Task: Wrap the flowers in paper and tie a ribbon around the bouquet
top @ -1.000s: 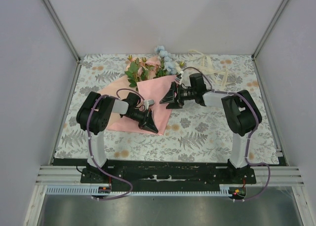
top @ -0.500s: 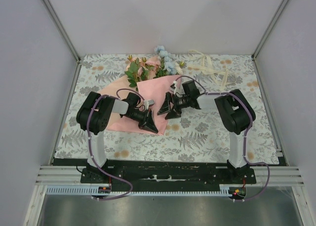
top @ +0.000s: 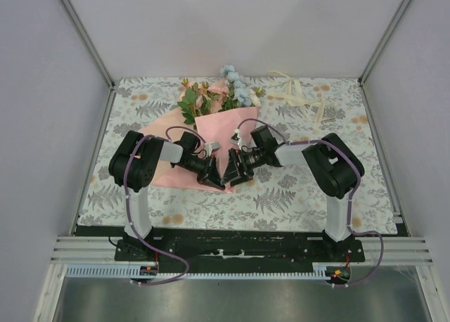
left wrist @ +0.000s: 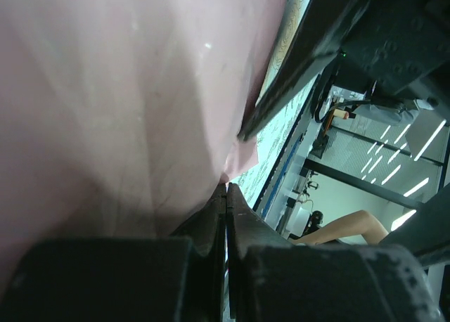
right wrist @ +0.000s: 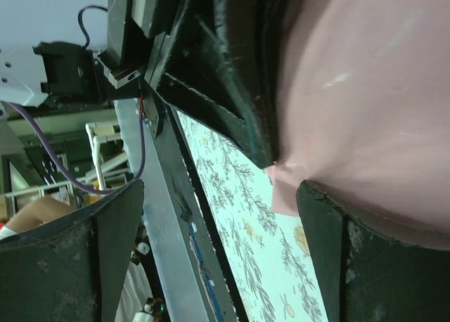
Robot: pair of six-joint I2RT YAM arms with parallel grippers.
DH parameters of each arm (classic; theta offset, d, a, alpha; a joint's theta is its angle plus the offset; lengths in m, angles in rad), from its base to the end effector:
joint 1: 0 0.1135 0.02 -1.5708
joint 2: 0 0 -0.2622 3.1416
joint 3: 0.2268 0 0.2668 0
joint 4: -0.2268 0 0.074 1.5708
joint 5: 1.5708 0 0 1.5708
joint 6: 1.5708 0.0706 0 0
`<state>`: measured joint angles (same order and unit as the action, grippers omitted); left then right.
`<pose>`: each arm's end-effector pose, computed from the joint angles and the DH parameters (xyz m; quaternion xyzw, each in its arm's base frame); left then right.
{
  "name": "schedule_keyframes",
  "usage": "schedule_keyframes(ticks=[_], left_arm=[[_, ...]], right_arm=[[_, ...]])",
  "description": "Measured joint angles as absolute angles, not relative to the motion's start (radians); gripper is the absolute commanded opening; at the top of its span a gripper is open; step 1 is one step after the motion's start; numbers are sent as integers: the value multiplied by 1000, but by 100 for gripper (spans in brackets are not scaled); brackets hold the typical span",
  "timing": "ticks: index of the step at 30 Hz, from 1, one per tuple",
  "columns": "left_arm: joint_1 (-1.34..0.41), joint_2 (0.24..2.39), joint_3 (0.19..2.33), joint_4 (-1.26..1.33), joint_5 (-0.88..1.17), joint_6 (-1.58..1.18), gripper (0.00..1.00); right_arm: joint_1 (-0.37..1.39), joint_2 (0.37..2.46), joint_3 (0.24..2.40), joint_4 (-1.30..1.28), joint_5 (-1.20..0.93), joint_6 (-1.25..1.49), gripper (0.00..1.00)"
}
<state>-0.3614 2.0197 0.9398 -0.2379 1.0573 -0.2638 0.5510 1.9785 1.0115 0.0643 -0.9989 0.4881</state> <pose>0.2930 -0.1765 0.0435 -0.1053 -0.8525 0.5096 0.0502 0.3016 0.2550 0.0862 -0.1830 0.8240 0.5357 0.0252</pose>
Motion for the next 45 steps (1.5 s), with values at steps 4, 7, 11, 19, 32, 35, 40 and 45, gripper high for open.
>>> schedule_keyframes(ticks=[4,7,11,19,32,35,40,45], left_arm=[[-361,2020,940,-238,1057,-264,2],[-361,2020,940,-238,1057,-264,2],[-361,2020,940,-238,1057,-264,2],[-360,1972,906,-215,1033,-261,7],[-30,1635,889,-342,1029,-257,48],[144,1629,944,-476,991,-197,44],[342,1616,993,-648,920,-97,51],[612,1668,1023,-749,826,-50,83]], right_arm=[[601,1987,1020,51,-1016,452,98],[617,1987,1024,29,-1025,411,98],[622,1986,1047,-34,-1032,326,92],[622,1900,1081,-223,-1002,254,74],[607,2036,1265,59,-913,531,54],[649,2112,1314,60,-886,544,47],[701,2207,1388,36,-859,550,49],[703,2241,1420,5,-861,552,49]])
